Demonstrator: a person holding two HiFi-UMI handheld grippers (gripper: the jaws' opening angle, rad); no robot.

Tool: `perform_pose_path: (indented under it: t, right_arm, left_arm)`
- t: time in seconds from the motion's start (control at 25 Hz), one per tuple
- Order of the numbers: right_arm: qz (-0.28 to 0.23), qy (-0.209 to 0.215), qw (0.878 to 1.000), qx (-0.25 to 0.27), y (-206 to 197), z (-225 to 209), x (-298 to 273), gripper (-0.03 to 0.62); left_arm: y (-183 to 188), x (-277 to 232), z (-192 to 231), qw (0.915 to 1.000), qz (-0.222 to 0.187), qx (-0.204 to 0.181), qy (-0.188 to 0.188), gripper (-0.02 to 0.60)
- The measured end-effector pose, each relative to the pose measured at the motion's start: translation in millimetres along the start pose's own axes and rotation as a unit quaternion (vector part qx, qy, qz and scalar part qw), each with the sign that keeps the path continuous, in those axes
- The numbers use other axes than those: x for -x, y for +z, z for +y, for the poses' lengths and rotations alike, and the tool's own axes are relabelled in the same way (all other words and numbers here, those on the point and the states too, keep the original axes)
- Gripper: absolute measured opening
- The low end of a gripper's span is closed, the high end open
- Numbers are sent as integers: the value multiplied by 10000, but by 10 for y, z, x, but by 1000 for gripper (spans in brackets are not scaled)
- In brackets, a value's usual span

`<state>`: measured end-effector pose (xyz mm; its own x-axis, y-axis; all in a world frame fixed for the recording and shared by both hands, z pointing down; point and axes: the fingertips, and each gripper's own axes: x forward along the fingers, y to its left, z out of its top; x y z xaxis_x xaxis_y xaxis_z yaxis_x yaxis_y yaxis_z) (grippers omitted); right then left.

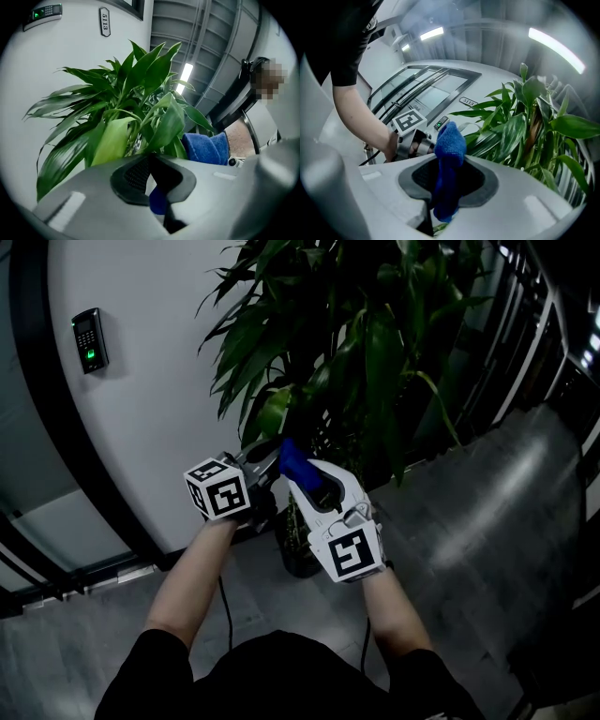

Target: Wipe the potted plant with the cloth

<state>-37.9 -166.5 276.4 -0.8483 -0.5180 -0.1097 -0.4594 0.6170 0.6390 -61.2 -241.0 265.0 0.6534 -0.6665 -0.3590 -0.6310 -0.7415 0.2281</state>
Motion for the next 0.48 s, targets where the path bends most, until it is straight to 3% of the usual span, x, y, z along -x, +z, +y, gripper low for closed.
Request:
perform_pose_path:
  t: [0.48]
  right_arm:
    - [215, 280, 9994, -54, -251, 188, 68, 107]
  left_arm:
    - [-6, 33, 29, 9987, -283, 428, -18, 6]
